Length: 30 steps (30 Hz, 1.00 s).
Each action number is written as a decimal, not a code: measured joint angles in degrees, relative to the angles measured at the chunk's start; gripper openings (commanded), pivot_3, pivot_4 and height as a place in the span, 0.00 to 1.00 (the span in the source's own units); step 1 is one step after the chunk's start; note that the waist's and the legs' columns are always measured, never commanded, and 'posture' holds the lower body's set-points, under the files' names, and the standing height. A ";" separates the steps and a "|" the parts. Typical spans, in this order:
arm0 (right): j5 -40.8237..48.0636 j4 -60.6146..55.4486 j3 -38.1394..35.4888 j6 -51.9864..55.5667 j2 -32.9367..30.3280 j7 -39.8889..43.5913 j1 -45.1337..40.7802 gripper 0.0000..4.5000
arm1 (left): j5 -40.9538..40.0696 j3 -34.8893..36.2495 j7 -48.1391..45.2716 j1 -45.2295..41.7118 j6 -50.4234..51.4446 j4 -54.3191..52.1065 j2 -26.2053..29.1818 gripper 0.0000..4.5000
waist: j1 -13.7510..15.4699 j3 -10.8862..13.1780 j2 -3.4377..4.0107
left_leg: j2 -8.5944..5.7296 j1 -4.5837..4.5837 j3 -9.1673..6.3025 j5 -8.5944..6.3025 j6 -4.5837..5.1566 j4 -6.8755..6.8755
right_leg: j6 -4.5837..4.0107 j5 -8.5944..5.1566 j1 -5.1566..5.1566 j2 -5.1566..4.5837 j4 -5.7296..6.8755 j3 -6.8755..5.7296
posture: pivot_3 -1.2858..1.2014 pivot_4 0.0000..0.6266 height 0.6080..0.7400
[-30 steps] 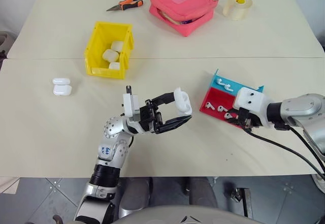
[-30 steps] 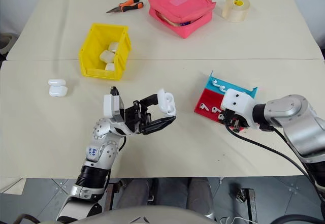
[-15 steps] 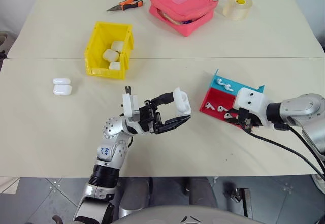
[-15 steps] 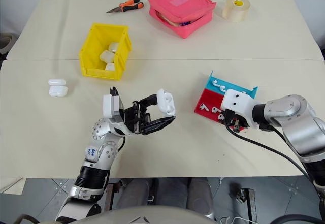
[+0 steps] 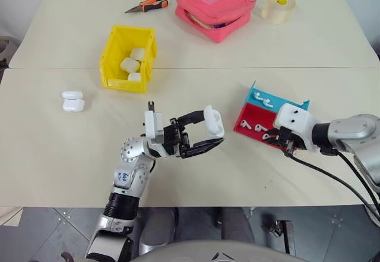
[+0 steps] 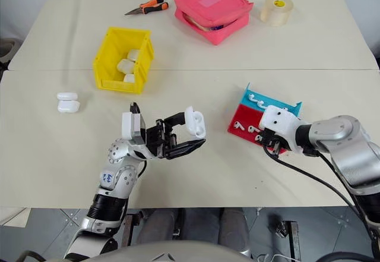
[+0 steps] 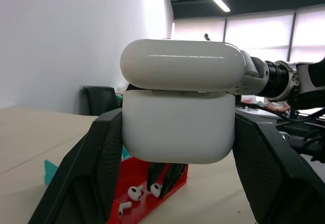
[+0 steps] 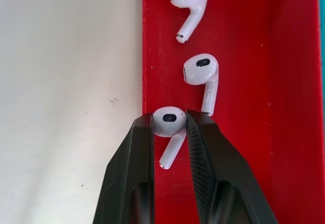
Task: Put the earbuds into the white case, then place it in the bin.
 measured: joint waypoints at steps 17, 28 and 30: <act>18.81 -9.63 -19.30 -19.12 23.84 -3.62 8.30 0.12 | -2.68 1.85 -5.47 -6.10 3.94 5.93 -0.14 0.62 | -0.23 0.00 -0.01 | 0.04 0.09 0.01 0.02 -0.03 0.03 | 0.03 0.02 0.05 0.05 0.09 0.01 | 0.52 0.24 1.00; 20.38 -11.15 -9.18 -25.30 40.46 -13.27 3.13 0.12 | -2.70 2.57 -6.81 -8.93 6.83 6.77 1.22 0.62 | -0.40 -0.04 0.05 | 0.01 0.09 -0.01 0.04 -0.06 0.01 | 0.01 0.01 0.00 0.06 0.16 0.03 | 0.52 0.24 1.00; 20.02 -10.31 -7.97 -26.20 41.13 -13.56 3.32 0.12 | -2.70 2.73 -6.78 -8.97 7.19 6.74 1.21 0.62 | -0.37 -0.04 0.05 | -0.01 0.09 -0.01 0.04 -0.06 0.01 | 0.01 0.01 0.00 0.05 0.16 0.04 | 0.52 0.24 1.00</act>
